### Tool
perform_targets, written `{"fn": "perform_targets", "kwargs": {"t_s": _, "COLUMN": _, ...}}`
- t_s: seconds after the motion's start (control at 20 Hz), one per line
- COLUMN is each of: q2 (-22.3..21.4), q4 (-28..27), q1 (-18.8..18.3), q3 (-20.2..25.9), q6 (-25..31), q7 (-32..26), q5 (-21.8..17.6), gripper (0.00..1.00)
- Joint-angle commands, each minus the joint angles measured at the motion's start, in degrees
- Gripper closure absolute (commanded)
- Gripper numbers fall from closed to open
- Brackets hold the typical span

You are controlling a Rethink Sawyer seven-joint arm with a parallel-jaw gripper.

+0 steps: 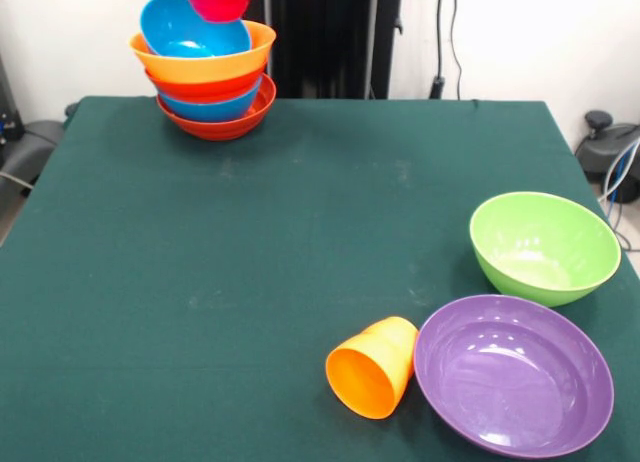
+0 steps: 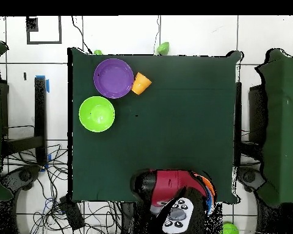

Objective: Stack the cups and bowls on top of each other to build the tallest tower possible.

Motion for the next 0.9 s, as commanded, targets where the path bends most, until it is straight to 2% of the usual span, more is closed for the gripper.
{"fn": "perform_targets", "kwargs": {"t_s": 0.05, "q2": 3.1, "q4": 2.4, "q1": -0.1, "q3": 2.2, "q6": -5.8, "q7": 7.4, "q5": -2.4, "gripper": 1.00}}
{"fn": "perform_targets", "kwargs": {"t_s": 0.35, "q2": 4.3, "q4": 0.0, "q1": -0.6, "q3": 1.8, "q6": -4.4, "q7": 5.9, "q5": -3.0, "gripper": 1.00}}
{"fn": "perform_targets", "kwargs": {"t_s": 0.8, "q2": 3.2, "q4": -1.0, "q1": -0.5, "q3": 1.4, "q6": -3.9, "q7": 4.1, "q5": -4.5, "gripper": 1.00}}
{"fn": "perform_targets", "kwargs": {"t_s": 0.85, "q2": 3.2, "q4": -1.0, "q1": -0.6, "q3": 1.5, "q6": -3.5, "q7": 3.6, "q5": -4.8, "gripper": 0.00}}
{"fn": "perform_targets", "kwargs": {"t_s": 0.9, "q2": 3.1, "q4": -1.1, "q1": -0.6, "q3": 1.5, "q6": -3.8, "q7": 3.5, "q5": -5.1, "gripper": 0.00}}
